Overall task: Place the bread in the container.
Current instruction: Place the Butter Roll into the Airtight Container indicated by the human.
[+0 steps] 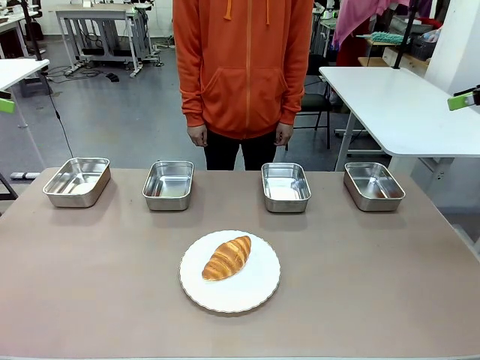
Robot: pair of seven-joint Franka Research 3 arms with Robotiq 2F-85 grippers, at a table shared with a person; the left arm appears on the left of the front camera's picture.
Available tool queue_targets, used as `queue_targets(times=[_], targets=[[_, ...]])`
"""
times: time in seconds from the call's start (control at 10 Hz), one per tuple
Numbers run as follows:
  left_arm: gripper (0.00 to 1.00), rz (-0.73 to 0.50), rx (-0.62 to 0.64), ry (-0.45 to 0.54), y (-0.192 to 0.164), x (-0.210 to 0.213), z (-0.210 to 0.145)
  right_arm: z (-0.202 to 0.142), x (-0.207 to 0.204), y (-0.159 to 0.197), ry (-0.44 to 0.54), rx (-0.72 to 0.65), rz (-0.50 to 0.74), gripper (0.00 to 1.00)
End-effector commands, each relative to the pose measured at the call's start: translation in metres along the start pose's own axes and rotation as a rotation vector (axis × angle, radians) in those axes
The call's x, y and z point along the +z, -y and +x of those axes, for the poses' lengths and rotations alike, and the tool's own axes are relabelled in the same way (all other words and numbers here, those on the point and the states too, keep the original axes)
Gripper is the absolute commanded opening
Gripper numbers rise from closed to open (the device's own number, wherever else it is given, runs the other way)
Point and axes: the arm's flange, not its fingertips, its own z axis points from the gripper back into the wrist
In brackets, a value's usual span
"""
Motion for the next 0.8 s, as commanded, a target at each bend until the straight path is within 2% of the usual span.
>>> queue_targets(times=[0.0, 0.7], targets=[[1.00, 0.000, -0.004, 0.003, 0.0010, 0.0006, 0.0014, 0.0015, -0.0010, 0.0008, 0.021, 0.012, 0.004, 1.00], [1.00, 0.000, -0.004, 0.003, 0.0010, 0.0006, 0.0014, 0.0015, -0.0010, 0.0008, 0.021, 0.012, 0.004, 1.00]])
